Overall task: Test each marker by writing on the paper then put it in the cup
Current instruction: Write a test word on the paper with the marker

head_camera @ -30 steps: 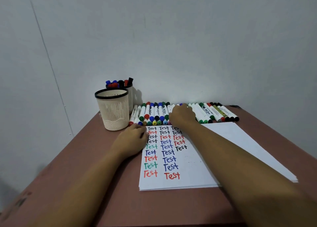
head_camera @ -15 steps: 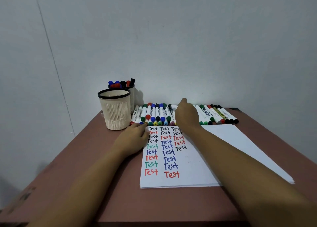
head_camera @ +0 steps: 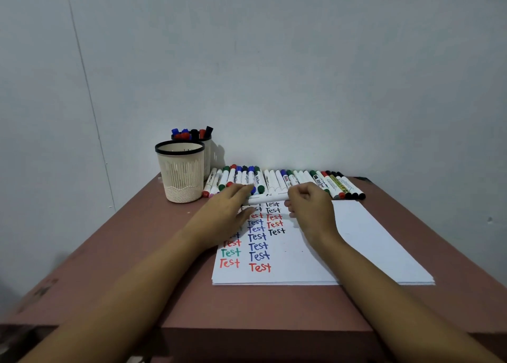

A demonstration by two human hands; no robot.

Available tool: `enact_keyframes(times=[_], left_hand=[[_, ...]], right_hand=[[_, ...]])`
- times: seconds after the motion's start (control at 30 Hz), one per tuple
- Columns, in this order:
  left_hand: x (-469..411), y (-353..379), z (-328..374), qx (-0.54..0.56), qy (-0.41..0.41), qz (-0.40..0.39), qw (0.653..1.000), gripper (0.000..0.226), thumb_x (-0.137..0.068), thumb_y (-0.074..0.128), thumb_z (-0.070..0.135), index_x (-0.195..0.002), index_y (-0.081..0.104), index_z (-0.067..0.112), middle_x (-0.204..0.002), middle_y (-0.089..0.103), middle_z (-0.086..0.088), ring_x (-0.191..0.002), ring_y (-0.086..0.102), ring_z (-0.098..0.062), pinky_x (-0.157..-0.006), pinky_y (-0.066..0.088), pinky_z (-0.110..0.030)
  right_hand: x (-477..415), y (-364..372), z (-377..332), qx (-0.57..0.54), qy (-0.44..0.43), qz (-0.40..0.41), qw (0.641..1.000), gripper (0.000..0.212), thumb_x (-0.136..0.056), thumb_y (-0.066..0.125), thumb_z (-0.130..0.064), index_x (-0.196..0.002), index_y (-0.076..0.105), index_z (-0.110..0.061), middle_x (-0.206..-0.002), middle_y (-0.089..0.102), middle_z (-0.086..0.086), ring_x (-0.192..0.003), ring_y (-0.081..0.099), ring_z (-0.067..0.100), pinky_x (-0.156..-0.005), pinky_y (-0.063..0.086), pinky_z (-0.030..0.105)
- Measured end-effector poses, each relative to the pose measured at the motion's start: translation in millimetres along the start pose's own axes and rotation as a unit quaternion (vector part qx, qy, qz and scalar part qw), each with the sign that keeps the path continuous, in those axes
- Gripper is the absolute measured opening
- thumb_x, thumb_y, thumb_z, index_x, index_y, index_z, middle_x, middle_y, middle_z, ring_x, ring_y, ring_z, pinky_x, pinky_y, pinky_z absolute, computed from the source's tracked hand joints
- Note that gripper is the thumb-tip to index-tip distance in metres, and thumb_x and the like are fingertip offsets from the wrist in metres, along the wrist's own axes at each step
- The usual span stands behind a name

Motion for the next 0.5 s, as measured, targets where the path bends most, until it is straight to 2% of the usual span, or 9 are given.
enact_keyframes(times=[0.07, 0.13, 0.23, 0.33, 0.4, 0.5], left_hand=[[-0.8, 3.0, 2.1, -0.02, -0.011, -0.019, 1.0, 0.043, -0.099, 0.042, 0.023, -0.141, 0.035, 0.013, -0.12, 0.052, -0.006, -0.093, 0.047, -0.016, -0.082, 0.039, -0.026], [-0.3, 5.3, 2.1, -0.025, -0.019, -0.028, 0.999, 0.038, -0.1, 0.037, 0.023, -0.137, 0.038, 0.012, -0.117, 0.053, -0.006, -0.088, 0.047, -0.016, -0.077, 0.038, -0.026], [0.8, 5.6, 3.6, -0.01, -0.024, -0.032, 0.999, 0.031, -0.101, 0.034, 0.026, -0.127, 0.041, 0.011, -0.111, 0.055, -0.007, -0.08, 0.044, -0.013, -0.068, 0.034, -0.024], [1.0, 4.7, 9.0, -0.026, -0.02, -0.04, 0.999, 0.03, -0.101, 0.033, 0.028, -0.123, 0.043, 0.009, -0.105, 0.057, -0.008, -0.077, 0.048, -0.017, -0.065, 0.037, -0.029], [1.6, 4.5, 11.9, -0.055, -0.019, -0.049, 0.997, 0.032, -0.101, 0.032, 0.03, -0.123, 0.042, 0.01, -0.105, 0.058, -0.007, -0.079, 0.05, -0.019, -0.067, 0.042, -0.033], [1.1, 3.0, 13.4, -0.09, -0.014, -0.041, 0.995, 0.033, -0.1, 0.031, 0.033, -0.123, 0.042, 0.012, -0.097, 0.059, -0.003, -0.071, 0.047, -0.015, -0.06, 0.038, -0.03]], right_hand=[[2.1, 0.3, 3.7, -0.044, 0.028, 0.013, 0.999, 0.015, -0.093, 0.052, -0.012, -0.082, 0.062, -0.011, -0.069, 0.061, 0.003, -0.066, 0.055, 0.015, -0.064, 0.05, 0.033], [1.7, 3.0, 5.4, -0.096, 0.052, 0.013, 0.994, 0.017, -0.095, 0.053, -0.019, -0.083, 0.061, -0.01, -0.066, 0.058, 0.002, -0.061, 0.053, 0.012, -0.058, 0.049, 0.026], [1.5, 18.0, 8.7, -0.168, 0.089, -0.05, 0.981, 0.025, -0.092, 0.06, -0.033, -0.083, 0.06, -0.01, -0.065, 0.056, 0.001, -0.059, 0.051, 0.012, -0.058, 0.045, 0.025], [5.2, 31.8, 10.1, -0.137, 0.082, -0.111, 0.981, 0.025, -0.088, 0.064, -0.032, -0.078, 0.063, -0.01, -0.064, 0.057, 0.001, -0.058, 0.05, 0.01, -0.058, 0.042, 0.024], [4.8, 32.1, 9.9, -0.118, 0.068, -0.107, 0.985, 0.026, -0.09, 0.063, -0.03, -0.074, 0.064, -0.009, -0.062, 0.058, 0.001, -0.057, 0.05, 0.011, -0.056, 0.042, 0.024], [3.3, 31.2, 8.8, -0.116, 0.048, -0.107, 0.986, 0.024, -0.092, 0.06, -0.027, -0.074, 0.062, -0.011, -0.063, 0.057, 0.001, -0.057, 0.049, 0.01, -0.055, 0.041, 0.024]])
Point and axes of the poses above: each hand's wrist, its own x-axis away from the middle knuckle, its own y-axis out of the palm, z = x × y, the point moved 7 cm from there along -x, towards the middle knuckle
